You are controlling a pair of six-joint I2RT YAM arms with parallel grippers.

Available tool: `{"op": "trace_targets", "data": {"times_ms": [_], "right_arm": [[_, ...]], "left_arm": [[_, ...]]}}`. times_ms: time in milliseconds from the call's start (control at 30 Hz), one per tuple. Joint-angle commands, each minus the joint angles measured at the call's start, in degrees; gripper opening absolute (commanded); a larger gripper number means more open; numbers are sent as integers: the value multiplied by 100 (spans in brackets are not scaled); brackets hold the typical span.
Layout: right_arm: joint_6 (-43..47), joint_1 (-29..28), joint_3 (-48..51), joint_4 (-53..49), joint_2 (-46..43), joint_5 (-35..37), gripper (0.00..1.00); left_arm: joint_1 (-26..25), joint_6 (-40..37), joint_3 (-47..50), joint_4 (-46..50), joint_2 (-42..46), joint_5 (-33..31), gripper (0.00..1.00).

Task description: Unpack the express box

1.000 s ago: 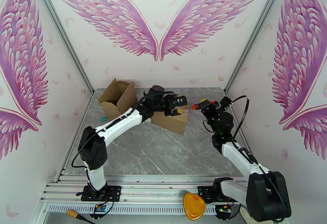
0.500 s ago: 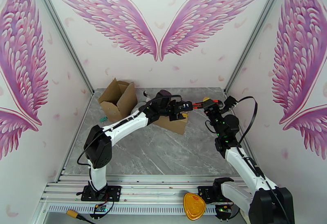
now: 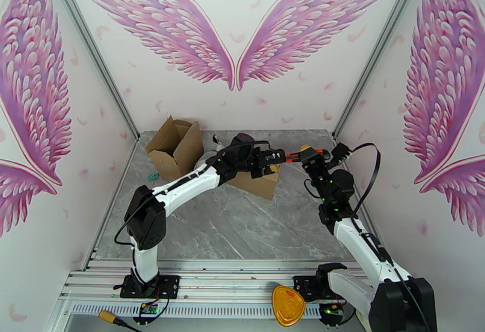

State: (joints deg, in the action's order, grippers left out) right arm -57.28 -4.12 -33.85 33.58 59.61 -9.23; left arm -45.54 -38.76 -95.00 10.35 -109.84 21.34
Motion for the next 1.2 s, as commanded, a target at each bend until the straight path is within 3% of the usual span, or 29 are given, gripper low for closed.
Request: {"op": "trace_targets", "data": {"times_ms": [0,667,1167], "right_arm": [[-83,8,-96,7,-31,-17,0],[-116,-97,-167,-117,24,71,0],[-270,-124,-175,-408,-54,604,0]], "left_arm": [[-71,-84,-106,2,7,55,33],[-159,-361,-133,154,15,-11,15],[-227,-501,113,229,165,-24,3]]}}
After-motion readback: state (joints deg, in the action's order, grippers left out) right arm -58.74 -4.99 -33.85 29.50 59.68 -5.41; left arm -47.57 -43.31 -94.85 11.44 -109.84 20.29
